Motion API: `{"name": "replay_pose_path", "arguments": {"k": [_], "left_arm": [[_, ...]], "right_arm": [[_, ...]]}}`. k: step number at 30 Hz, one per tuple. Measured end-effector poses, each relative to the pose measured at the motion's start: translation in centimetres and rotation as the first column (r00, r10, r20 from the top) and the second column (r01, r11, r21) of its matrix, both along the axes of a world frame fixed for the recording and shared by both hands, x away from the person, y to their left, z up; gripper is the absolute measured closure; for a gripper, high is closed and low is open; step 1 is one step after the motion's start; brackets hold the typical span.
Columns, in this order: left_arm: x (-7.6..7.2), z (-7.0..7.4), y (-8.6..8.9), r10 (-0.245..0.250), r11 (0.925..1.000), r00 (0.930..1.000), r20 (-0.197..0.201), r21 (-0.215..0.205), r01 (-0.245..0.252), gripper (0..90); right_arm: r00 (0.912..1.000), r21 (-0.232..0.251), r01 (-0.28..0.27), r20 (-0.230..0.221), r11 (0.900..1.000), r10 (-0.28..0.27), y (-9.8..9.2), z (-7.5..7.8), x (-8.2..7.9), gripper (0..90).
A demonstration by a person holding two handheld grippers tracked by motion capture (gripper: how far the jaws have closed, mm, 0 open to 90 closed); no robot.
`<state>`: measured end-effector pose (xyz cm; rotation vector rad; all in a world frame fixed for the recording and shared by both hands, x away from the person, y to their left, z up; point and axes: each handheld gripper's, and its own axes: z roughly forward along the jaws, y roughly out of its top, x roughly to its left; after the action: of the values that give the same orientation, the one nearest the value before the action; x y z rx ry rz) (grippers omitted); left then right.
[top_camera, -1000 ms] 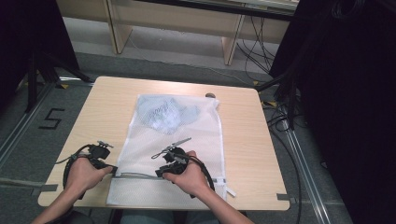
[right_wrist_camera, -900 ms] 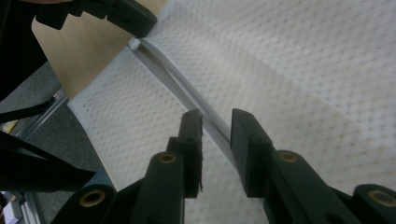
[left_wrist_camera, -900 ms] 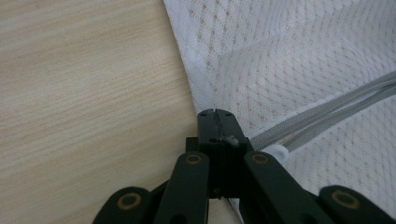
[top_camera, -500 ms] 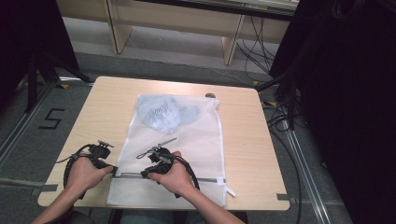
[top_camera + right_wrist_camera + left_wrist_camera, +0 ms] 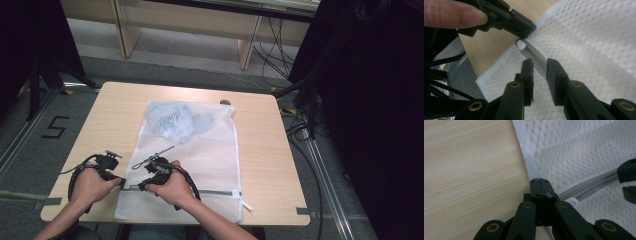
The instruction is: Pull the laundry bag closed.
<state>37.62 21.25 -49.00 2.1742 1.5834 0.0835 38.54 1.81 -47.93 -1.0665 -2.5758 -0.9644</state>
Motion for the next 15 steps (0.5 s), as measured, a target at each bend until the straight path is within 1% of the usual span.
{"name": "replay_pose_path", "arguments": {"k": [1,2,3,4,5,7,8,9,10,11,12,13,14,15], "left_arm": [[0.0,0.0,0.0,-0.001,1.0000,1.0000,0.000,0.001,0.001,89.6],[0.0,0.0,0.0,0.000,1.0000,1.0000,0.000,0.000,0.000,89.6],[0.0,0.0,0.0,0.001,1.0000,1.0000,0.000,0.000,-0.001,89.6],[0.0,0.0,0.0,0.001,1.0000,1.0000,0.000,0.000,-0.001,89.6],[0.0,0.0,0.0,-0.001,1.0000,1.0000,-0.001,0.001,0.001,89.6],[0.0,0.0,0.0,0.002,1.0000,1.0000,0.000,0.001,-0.002,89.6],[0.0,0.0,0.0,0.001,1.0000,1.0000,0.000,0.001,-0.001,89.6],[0.0,0.0,0.0,0.000,1.0000,1.0000,0.000,0.001,0.000,89.7],[0.0,0.0,0.0,0.000,1.0000,1.0000,0.000,0.001,0.000,89.7],[0.0,0.0,0.0,0.001,1.0000,1.0000,0.000,0.000,-0.001,89.6],[0.0,0.0,0.0,-0.001,1.0000,1.0000,-0.001,0.000,0.001,89.6],[0.0,0.0,0.0,0.000,1.0000,1.0000,0.000,0.000,0.000,89.6],[0.0,0.0,0.0,0.001,1.0000,1.0000,0.000,0.000,-0.001,89.6],[0.0,0.0,0.0,0.001,1.0000,1.0000,0.001,0.001,-0.001,89.7]], "right_arm": [[0.9998,0.004,-0.014,0.010,1.000,0.014,0.2,-0.1,0.1,76.2],[0.9999,-0.003,-0.011,0.001,1.000,0.011,0.3,-0.1,0.1,76.1],[0.9997,0.006,-0.021,-0.013,1.000,0.021,0.5,-0.2,0.1,76.1],[0.9997,0.006,-0.021,-0.013,1.000,0.021,0.5,-0.2,0.1,76.1],[0.9994,0.008,-0.033,-0.012,0.999,0.034,0.8,-0.4,0.3,76.1],[0.9994,0.010,-0.033,-0.013,0.999,0.033,1.1,-0.4,0.2,76.2],[0.9996,0.007,-0.019,-0.022,1.000,0.019,1.2,-0.4,0.2,76.1],[0.9999,-0.005,-0.010,-0.010,1.000,0.010,1.3,-0.3,0.1,76.2],[0.9999,-0.005,-0.010,-0.010,1.000,0.010,1.3,-0.3,0.1,76.2],[0.9994,0.009,-0.029,-0.018,1.000,0.030,1.5,-0.4,0.3,76.3],[0.9994,0.009,-0.029,-0.018,1.000,0.030,1.5,-0.4,0.3,76.3],[0.9996,0.008,-0.007,-0.028,1.000,0.007,1.7,-0.3,0.3,76.3],[0.9996,0.008,-0.007,-0.028,1.000,0.007,1.7,-0.3,0.3,76.3],[0.9998,0.004,-0.013,-0.018,1.000,0.014,1.8,-0.4,0.4,76.2]]}}
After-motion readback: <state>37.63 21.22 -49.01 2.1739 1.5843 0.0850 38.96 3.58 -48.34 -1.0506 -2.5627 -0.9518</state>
